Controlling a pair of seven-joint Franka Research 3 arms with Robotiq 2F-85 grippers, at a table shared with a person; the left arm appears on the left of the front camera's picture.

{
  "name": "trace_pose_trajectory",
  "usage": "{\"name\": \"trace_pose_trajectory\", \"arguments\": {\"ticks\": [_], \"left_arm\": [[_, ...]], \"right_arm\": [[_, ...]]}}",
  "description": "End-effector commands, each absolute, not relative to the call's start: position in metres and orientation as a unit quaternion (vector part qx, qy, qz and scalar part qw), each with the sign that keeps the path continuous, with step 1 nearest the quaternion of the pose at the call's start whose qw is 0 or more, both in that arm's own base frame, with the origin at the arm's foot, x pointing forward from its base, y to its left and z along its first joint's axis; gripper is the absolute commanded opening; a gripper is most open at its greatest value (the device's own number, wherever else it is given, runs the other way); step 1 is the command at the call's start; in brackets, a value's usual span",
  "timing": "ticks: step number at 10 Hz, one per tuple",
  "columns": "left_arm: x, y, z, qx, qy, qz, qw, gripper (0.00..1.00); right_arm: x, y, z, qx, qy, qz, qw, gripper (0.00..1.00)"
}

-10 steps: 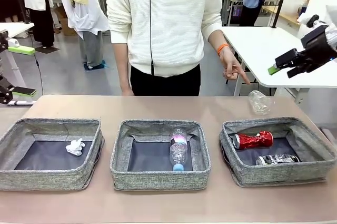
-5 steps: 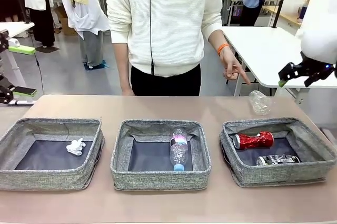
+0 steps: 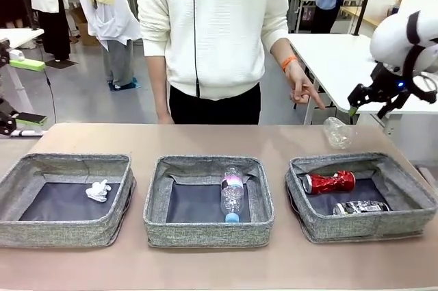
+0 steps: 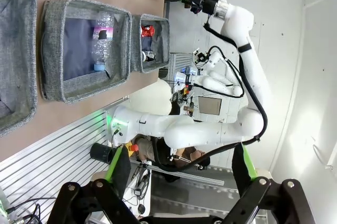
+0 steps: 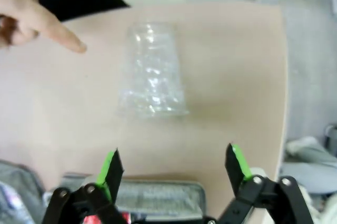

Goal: Sort the waste into the appropriate baskets.
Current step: Pick up the waste item pointed out by the person.

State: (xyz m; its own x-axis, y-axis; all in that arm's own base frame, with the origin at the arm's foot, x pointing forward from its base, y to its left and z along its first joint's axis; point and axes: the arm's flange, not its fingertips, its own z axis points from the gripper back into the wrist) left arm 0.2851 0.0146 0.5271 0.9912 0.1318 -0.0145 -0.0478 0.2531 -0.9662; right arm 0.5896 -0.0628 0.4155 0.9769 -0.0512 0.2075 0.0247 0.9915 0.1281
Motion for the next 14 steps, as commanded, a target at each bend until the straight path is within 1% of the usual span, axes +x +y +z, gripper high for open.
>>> {"name": "trace_pose_trajectory", "arguments": {"ticks": [1,3,5,8,12,14], "left_arm": [[0.284,0.016,0.528,-0.611,-0.040,0.047,0.789,1.00],[0.284,0.016,0.528,-0.611,-0.040,0.047,0.789,1.00],[0.284,0.016,0.528,-0.611,-0.040,0.047,0.789,1.00],[0.284,0.016,0.528,-0.611,-0.040,0.047,0.789,1.00],[0.284,0.016,0.528,-0.611,-0.040,0.047,0.789,1.00],[0.284,0.016,0.528,-0.611,-0.040,0.047,0.789,1.00]], "right_arm": [[0.624,-0.067,0.404,0.085,-0.078,-0.018,0.993,1.00],[0.645,-0.061,0.380,0.124,-0.078,-0.019,0.989,1.00],[0.658,-0.054,0.355,0.140,-0.044,-0.019,0.989,1.00],[0.660,-0.049,0.338,0.127,-0.019,-0.022,0.991,1.00],[0.656,-0.044,0.330,0.090,-0.023,-0.042,0.995,1.00],[0.655,-0.043,0.325,0.092,-0.016,-0.045,0.995,1.00]]}}
